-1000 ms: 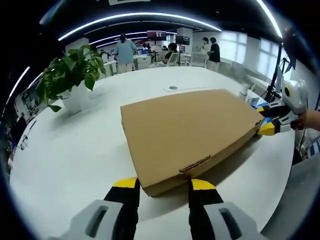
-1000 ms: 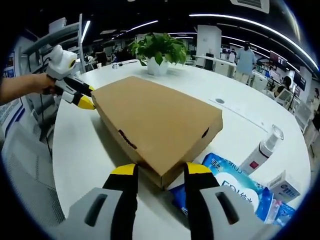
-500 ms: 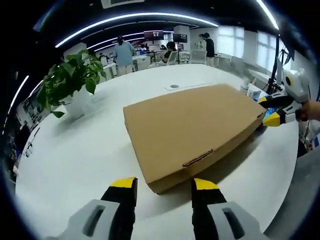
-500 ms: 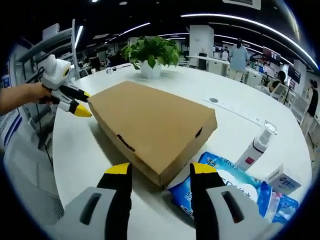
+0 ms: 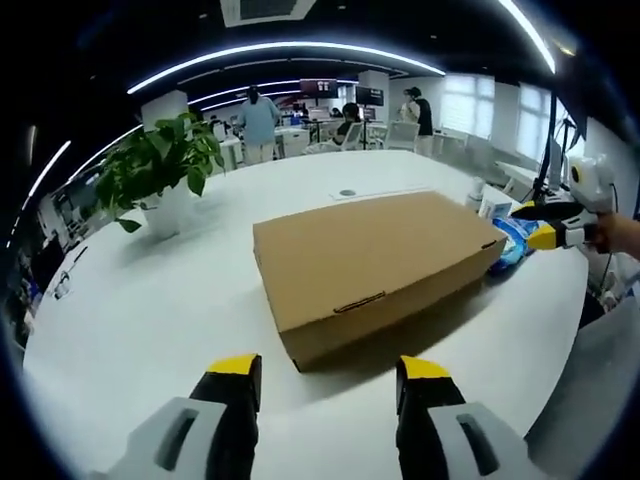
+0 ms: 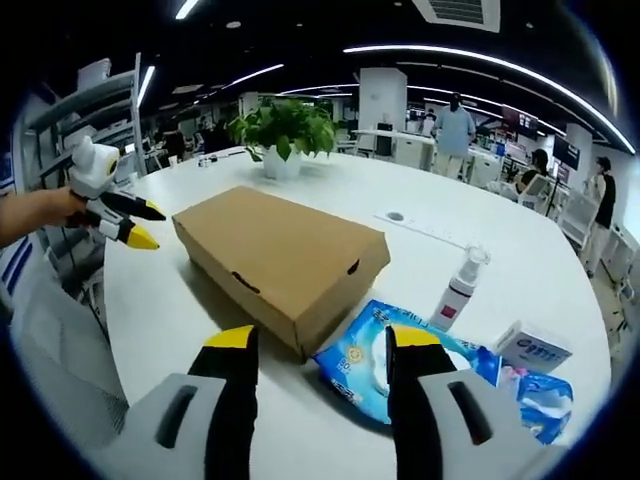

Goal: Operate the shoe box by opening the lid, removing the specified soft item, and placing it in the target area until the item is outside and the box remains undamaged.

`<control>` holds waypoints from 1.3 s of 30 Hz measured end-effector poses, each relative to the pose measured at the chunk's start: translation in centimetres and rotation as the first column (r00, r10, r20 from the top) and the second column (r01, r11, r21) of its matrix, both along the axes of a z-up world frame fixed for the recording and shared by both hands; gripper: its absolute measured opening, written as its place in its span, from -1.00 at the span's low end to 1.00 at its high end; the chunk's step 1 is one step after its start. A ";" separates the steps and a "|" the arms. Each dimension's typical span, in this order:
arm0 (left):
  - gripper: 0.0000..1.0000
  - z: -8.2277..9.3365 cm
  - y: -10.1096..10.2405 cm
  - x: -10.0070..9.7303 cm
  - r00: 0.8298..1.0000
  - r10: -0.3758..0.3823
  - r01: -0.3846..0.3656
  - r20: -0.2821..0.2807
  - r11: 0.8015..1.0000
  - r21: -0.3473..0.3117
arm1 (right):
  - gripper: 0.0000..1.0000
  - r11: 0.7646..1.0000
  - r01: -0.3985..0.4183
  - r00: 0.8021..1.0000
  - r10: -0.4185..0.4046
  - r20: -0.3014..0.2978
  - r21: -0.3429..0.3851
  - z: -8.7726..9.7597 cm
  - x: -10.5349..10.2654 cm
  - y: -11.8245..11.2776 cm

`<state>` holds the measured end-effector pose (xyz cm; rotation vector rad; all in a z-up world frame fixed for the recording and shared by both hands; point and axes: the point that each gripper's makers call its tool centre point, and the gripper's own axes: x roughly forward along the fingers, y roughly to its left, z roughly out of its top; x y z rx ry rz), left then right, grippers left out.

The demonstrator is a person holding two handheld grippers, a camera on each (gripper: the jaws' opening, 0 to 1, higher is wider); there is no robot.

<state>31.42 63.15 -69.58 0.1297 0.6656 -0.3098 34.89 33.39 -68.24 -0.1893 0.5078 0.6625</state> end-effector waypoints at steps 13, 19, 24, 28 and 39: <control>0.22 2.3 -1.1 -3.1 0.998 -0.023 0.023 0.056 1.000 -0.004 | 0.04 0.993 0.118 0.992 -0.117 0.053 -0.016 1.7 -2.7 -6.5; 0.28 3.1 -1.5 -4.8 0.997 -0.022 0.023 0.073 1.000 -0.012 | 0.13 0.986 0.161 0.985 -0.159 0.065 -0.037 1.6 -5.0 -9.2; 0.34 3.5 -2.3 -5.8 0.994 -0.030 0.032 0.101 0.999 -0.019 | 0.23 0.982 0.185 0.981 -0.181 0.071 -0.049 1.5 -6.9 -10.9; 0.42 3.7 -3.0 -6.4 0.992 -0.050 0.054 0.119 0.998 -0.030 | 0.29 0.977 0.207 0.976 -0.204 0.077 -0.042 1.7 -8.0 -11.7; 0.74 4.7 -3.9 -8.5 0.983 -0.073 0.082 0.169 0.995 -0.050 | 0.48 0.968 0.251 0.965 -0.249 0.081 -0.008 2.1 -10.6 -13.2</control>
